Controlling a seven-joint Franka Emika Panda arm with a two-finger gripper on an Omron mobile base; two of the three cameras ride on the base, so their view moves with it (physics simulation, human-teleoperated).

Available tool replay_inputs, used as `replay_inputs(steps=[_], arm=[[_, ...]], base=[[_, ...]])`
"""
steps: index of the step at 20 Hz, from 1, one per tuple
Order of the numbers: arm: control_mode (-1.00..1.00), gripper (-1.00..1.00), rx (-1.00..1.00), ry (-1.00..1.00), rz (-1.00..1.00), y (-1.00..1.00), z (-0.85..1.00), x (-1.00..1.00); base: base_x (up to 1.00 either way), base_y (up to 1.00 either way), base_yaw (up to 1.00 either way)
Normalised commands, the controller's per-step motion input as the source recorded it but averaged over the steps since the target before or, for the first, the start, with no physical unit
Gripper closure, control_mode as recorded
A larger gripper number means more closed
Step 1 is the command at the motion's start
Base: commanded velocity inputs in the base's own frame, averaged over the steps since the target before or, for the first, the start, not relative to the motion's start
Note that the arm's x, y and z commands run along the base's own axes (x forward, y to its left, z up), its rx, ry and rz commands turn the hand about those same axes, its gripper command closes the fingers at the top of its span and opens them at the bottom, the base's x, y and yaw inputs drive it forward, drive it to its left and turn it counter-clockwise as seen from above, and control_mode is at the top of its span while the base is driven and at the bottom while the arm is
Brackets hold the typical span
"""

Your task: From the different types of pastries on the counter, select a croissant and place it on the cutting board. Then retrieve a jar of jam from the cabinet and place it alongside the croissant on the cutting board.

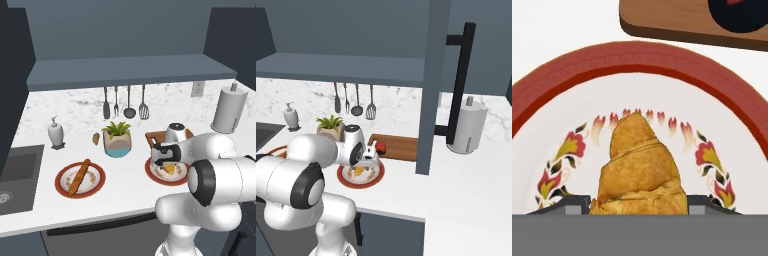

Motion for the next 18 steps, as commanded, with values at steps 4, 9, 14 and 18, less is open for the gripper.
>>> replay_inputs(steps=[4,9,14,18], arm=[[-1.0,1.0,0.0,0.03,0.0,-0.47,0.51,0.18],[-1.0,1.0,0.0,0.03,0.0,-0.28,0.41,0.36],[-1.0,1.0,0.0,0.03,0.01,-0.15,0.07,0.23],[-1.0,1.0,0.0,0.12,0.0,-0.61,0.45,0.18]], base=[[0.0,0.0,0.0],[0.0,0.0,0.0],[0.0,0.0,0.0],[0.0,0.0,0.0]])
